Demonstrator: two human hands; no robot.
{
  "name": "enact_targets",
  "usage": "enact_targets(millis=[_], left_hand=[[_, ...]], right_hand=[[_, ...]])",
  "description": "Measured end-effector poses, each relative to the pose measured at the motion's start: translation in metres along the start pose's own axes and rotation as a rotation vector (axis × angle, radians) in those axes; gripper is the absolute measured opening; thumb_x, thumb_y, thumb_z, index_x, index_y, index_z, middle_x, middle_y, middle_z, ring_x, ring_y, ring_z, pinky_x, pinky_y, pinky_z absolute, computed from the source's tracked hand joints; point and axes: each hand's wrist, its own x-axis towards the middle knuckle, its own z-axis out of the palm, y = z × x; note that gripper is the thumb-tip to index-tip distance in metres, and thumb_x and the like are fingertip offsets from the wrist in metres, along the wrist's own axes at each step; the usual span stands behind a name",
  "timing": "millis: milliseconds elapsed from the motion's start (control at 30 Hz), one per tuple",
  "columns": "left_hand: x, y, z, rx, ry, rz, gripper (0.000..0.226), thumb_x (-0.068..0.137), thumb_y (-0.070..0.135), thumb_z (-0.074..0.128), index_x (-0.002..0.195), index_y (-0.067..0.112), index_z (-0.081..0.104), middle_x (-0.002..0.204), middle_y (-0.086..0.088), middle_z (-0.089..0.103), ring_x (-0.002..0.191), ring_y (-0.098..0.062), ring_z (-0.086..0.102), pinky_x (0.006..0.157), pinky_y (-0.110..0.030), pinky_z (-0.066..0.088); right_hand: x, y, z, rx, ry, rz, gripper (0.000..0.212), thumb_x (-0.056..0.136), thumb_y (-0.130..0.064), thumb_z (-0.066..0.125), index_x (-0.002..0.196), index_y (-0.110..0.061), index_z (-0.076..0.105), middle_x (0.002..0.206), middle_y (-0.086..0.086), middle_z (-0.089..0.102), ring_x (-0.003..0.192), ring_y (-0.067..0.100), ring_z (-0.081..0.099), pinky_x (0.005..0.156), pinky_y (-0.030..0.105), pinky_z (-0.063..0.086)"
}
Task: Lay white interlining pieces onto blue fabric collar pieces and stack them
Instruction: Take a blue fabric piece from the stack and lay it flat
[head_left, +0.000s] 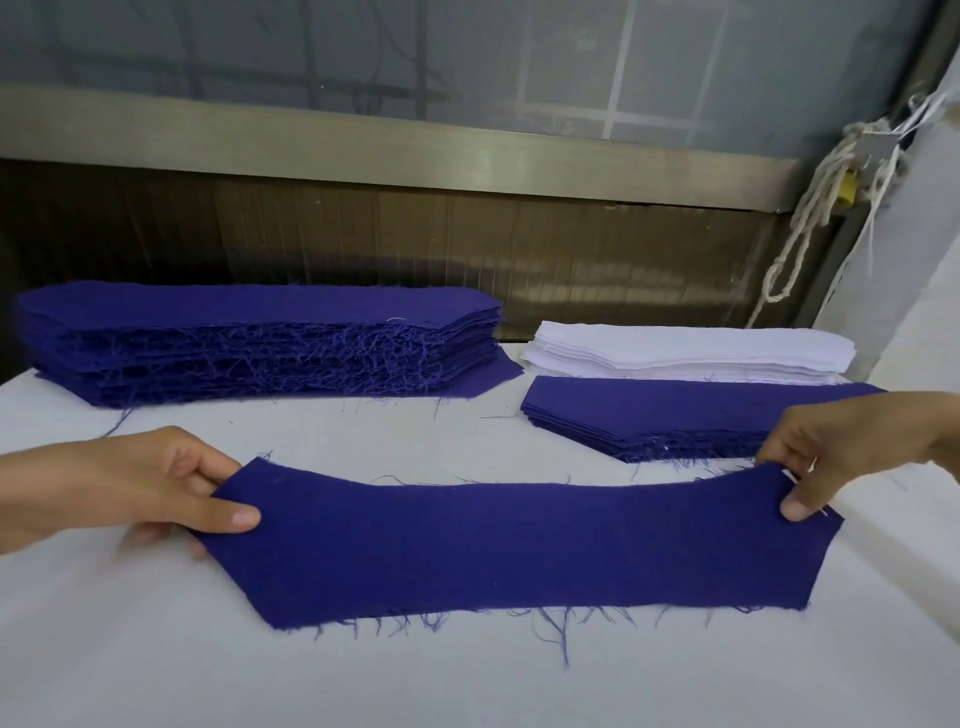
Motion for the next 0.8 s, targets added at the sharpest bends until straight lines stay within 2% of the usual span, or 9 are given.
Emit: enact_targets(millis=[33,67,100,167,267,400,500,633,800], left_hand=[[-0.0002,0.0015,0.0012,0.020,0.015,0.003,0.060,0.068,0.065,0.081,0.118,0.033,0.073,0.106,-0.017,0.075,0.089,-0.020,0.071,0.069,-0.035,0.056],[-0.0001,0.0027,0.0012,0.038,0.032,0.005,0.061,0.065,0.068,0.081,0.116,0.035,0.074,0.098,-0.014,0.077,0.077,-0.011,0.068,0.056,-0.022,0.047],[0.0002,0.0035,0.0013,0.043,0.043,0.009,0.061,0.063,0.069,0.081,0.114,0.035,0.074,0.092,-0.011,0.077,0.070,-0.006,0.066,0.050,-0.016,0.040],[-0.0001,0.0050,0.0021,0.026,0.049,0.021,0.062,0.060,0.069,0.083,0.112,0.035,0.075,0.088,-0.009,0.078,0.066,-0.004,0.065,0.048,-0.013,0.038],[-0.0024,0.0086,0.0046,0.035,0.063,0.022,0.064,0.057,0.070,0.082,0.111,0.035,0.076,0.087,-0.012,0.077,0.065,-0.005,0.063,0.046,-0.015,0.035],[-0.0040,0.0108,0.0066,0.036,0.089,0.003,0.067,0.053,0.071,0.083,0.109,0.033,0.077,0.088,-0.018,0.075,0.062,-0.008,0.060,0.046,-0.019,0.034],[-0.0048,0.0101,0.0080,0.045,0.107,-0.016,0.066,0.055,0.071,0.083,0.108,0.033,0.077,0.090,-0.019,0.075,0.061,-0.009,0.060,0.049,-0.023,0.036],[-0.0002,0.0030,0.0097,-0.003,0.145,-0.025,0.068,0.053,0.067,0.088,0.108,0.027,0.078,0.103,-0.027,0.072,0.070,-0.021,0.058,0.077,-0.039,0.035],[0.0019,0.0029,0.0108,-0.020,0.176,-0.052,0.072,0.048,0.067,0.089,0.104,0.023,0.079,0.094,-0.025,0.074,0.069,-0.024,0.056,0.077,-0.039,0.034]], right_hand=[[-0.0005,0.0013,-0.0005,0.017,-0.004,0.001,0.033,0.078,-0.045,0.084,0.106,-0.028,0.078,0.112,0.005,0.076,0.103,0.018,0.071,0.089,0.027,0.053],[-0.0009,0.0022,-0.0008,0.026,-0.006,0.003,0.036,0.078,-0.045,0.085,0.107,-0.026,0.078,0.112,0.007,0.075,0.101,0.019,0.070,0.089,0.030,0.051],[-0.0013,0.0033,-0.0013,0.029,-0.007,0.008,0.037,0.077,-0.045,0.085,0.107,-0.025,0.078,0.110,0.007,0.076,0.098,0.017,0.069,0.086,0.033,0.049],[-0.0018,0.0054,-0.0021,0.028,-0.006,0.025,0.039,0.074,-0.047,0.086,0.103,-0.022,0.078,0.102,0.003,0.076,0.088,0.014,0.065,0.080,0.036,0.043],[-0.0023,0.0055,-0.0025,-0.003,-0.013,0.078,0.034,0.071,-0.048,0.087,0.088,-0.020,0.078,0.083,-0.001,0.069,0.075,0.009,0.055,0.069,0.028,0.037],[-0.0035,0.0005,-0.0010,-0.026,-0.044,0.099,0.014,0.073,-0.043,0.083,0.073,-0.032,0.076,0.071,-0.012,0.067,0.065,0.000,0.054,0.061,0.018,0.033],[-0.0043,0.0006,-0.0012,-0.009,-0.051,0.079,0.010,0.074,-0.043,0.082,0.071,-0.035,0.076,0.071,-0.013,0.069,0.065,-0.001,0.056,0.060,0.016,0.033],[-0.0035,0.0040,0.0000,0.004,-0.044,0.068,0.012,0.072,-0.041,0.083,0.072,-0.032,0.077,0.074,-0.009,0.071,0.066,0.002,0.056,0.059,0.017,0.033],[-0.0035,0.0055,-0.0009,0.024,-0.032,0.061,0.010,0.074,-0.035,0.082,0.080,-0.027,0.080,0.079,-0.006,0.074,0.068,0.003,0.057,0.058,0.017,0.034]])
